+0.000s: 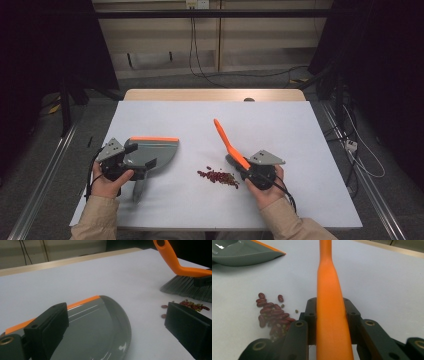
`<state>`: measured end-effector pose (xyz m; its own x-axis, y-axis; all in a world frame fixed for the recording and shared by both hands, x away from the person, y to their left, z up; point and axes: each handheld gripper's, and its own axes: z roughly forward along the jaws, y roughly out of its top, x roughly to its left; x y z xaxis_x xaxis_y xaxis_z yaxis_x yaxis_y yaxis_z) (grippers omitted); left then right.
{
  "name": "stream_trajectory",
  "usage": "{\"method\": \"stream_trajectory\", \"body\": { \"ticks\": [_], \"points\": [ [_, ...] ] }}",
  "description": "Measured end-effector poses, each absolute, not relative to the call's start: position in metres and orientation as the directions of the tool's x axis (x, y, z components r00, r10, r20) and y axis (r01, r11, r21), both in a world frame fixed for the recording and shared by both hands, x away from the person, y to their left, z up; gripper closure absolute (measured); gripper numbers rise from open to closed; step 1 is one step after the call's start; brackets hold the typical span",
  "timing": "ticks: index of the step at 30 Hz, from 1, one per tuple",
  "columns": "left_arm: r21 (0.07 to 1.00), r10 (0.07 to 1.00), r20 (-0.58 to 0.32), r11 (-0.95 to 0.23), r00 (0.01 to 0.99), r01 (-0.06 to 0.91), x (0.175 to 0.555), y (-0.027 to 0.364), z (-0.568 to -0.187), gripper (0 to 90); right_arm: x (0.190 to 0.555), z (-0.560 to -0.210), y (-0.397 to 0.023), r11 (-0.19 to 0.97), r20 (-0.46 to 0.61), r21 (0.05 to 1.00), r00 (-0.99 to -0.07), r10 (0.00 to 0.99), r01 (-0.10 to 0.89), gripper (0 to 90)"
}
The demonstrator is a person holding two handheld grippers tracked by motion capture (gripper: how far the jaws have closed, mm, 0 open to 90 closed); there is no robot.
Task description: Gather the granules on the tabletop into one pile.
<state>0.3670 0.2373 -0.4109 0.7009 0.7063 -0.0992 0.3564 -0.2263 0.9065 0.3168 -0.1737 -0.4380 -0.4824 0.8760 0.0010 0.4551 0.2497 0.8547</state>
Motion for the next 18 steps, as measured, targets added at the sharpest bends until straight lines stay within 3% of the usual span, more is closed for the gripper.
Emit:
{"method": "stream_trajectory", "body": {
  "ticks": [18],
  "points": [
    [0.88,0.697,-0.09,-0.279,0.711,0.384,0.352,0.243,-0.415,4.4,0.322,-0.444,-0.143,0.196,0.031,0.888,-0.481,0.876,0.416,71.1]
  ]
}}
